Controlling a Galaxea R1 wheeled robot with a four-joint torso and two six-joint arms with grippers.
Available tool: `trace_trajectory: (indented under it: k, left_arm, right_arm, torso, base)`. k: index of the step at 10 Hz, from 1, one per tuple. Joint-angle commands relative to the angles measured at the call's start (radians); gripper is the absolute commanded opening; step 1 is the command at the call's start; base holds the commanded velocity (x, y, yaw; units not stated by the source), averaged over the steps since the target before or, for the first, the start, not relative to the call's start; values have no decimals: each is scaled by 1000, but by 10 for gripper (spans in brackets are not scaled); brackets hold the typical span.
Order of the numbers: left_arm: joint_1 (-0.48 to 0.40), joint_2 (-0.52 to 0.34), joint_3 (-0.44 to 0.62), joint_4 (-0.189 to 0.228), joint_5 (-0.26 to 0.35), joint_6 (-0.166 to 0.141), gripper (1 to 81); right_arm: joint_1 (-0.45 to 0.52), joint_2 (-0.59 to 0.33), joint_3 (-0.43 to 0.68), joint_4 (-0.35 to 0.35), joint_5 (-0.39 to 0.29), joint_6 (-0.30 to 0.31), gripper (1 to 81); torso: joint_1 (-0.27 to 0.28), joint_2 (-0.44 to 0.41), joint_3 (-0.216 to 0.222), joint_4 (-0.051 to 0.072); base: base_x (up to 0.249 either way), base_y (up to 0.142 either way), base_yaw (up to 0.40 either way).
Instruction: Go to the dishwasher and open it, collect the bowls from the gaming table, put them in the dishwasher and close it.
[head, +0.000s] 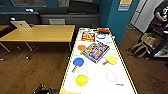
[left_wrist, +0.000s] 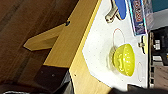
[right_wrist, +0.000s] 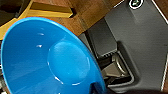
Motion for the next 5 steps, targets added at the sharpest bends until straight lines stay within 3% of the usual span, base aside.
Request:
trace_trajectory:
  k: [1, 5]
  left_arm:
    - [-124, -10, -54, -9, 106, 1, 811]
    - [-164, 81, -122, 20, 149, 1, 811]
  right_arm:
    - [31, -33, 22, -29, -65, -3, 10]
    - [34, -31, 22, -28, -67, -3, 10]
  torso:
    - [0, 0, 0, 0]
    - [0, 0, 0, 0]
  base:
    - [0, 0, 0]
    - [0, 0, 0]
